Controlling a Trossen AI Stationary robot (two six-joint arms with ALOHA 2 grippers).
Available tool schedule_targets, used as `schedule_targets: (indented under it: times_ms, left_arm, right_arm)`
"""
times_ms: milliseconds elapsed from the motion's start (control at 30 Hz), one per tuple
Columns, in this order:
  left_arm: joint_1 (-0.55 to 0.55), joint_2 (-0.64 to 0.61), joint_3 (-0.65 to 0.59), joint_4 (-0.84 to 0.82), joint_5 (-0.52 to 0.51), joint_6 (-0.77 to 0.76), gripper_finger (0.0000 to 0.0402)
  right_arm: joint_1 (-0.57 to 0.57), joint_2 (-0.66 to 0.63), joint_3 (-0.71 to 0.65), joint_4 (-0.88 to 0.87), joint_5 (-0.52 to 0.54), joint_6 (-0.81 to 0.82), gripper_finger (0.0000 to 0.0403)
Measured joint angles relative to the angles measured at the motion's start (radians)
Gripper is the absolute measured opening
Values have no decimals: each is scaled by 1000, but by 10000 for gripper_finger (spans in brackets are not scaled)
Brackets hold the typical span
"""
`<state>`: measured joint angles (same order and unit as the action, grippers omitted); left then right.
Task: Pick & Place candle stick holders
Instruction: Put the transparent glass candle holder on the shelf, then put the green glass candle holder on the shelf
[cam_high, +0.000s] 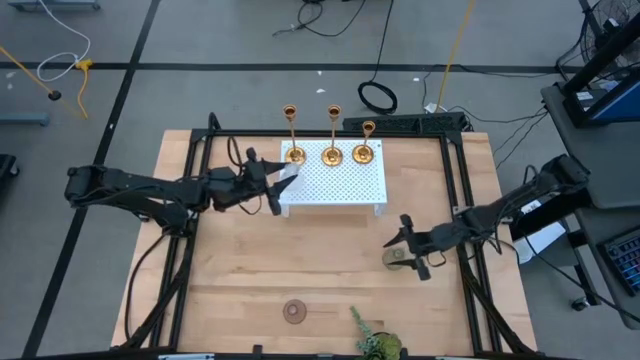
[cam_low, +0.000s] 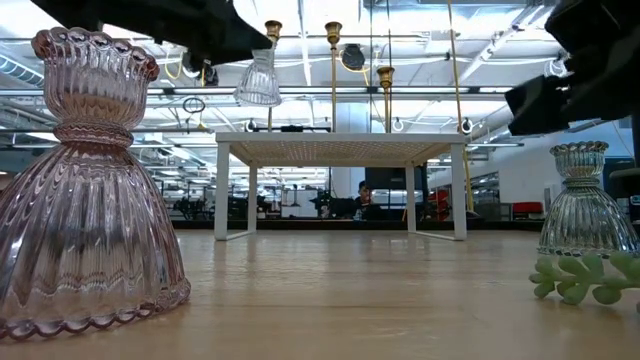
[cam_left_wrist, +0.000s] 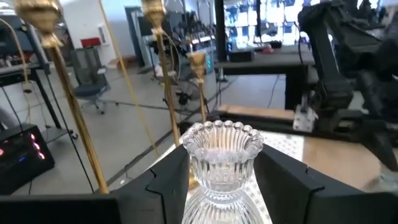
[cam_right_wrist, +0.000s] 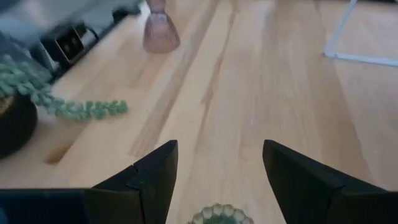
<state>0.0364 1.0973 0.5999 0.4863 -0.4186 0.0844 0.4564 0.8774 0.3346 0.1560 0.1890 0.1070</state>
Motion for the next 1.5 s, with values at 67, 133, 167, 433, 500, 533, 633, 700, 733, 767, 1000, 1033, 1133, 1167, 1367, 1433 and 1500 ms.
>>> schedule_targets:
  times_ms: [67,133,167,433,500,533,633,700,733,767,1000,1033,1133,1167,1367,1433,1500]
  left_arm:
    - [1,-1,0,-9,2,0,177]
    - [6,-2,0,-41,-2,-8,177]
    - [11,2,0,-52,-1,-17,177]
    - [50,94,0,-34,-1,-67,177]
    - [57,117,0,-11,-1,-66,177]
    - [60,126,0,4,-1,-64,177]
    - [79,149,0,1,0,-70,177]
    - [87,164,0,-1,10,-89,177]
    - [92,172,0,2,21,-91,177]
    - [95,178,0,-5,32,-91,177]
    - [96,201,0,-28,31,-93,178]
    - [96,200,0,-27,30,-93,178]
    - [96,199,0,-46,26,-90,178]
    - [96,193,0,-55,26,-89,178]
    - [73,124,0,-79,25,-87,177]
    - [62,87,0,-88,25,-87,177]
    - [49,51,0,-101,25,-87,177]
  right_arm:
    - [0,-18,-66,125,-2,-3,227]
    - [0,-26,-125,266,-3,-18,227]
    - [0,-29,-151,328,-5,-27,227]
    - [-1,-36,-234,483,-9,-18,226]
    - [0,-36,-234,484,-10,-17,226]
    - [2,-36,-234,483,-10,-18,226]
    - [3,-36,-234,468,-10,-38,226]
    - [3,-36,-234,442,-10,-41,226]
    - [3,-36,-234,434,-10,-40,226]
    - [3,-36,-234,428,-10,-40,226]
    - [3,-36,-234,410,-21,-37,226]
    - [3,-36,-234,406,-34,-37,226]
    - [4,-36,-234,388,-36,-34,226]
    - [4,-36,-234,383,-35,-31,226]
    - [4,-32,-234,383,-34,-15,226]
    - [4,-25,-234,376,-35,-14,226]
    - [4,-12,-234,378,-34,-14,226]
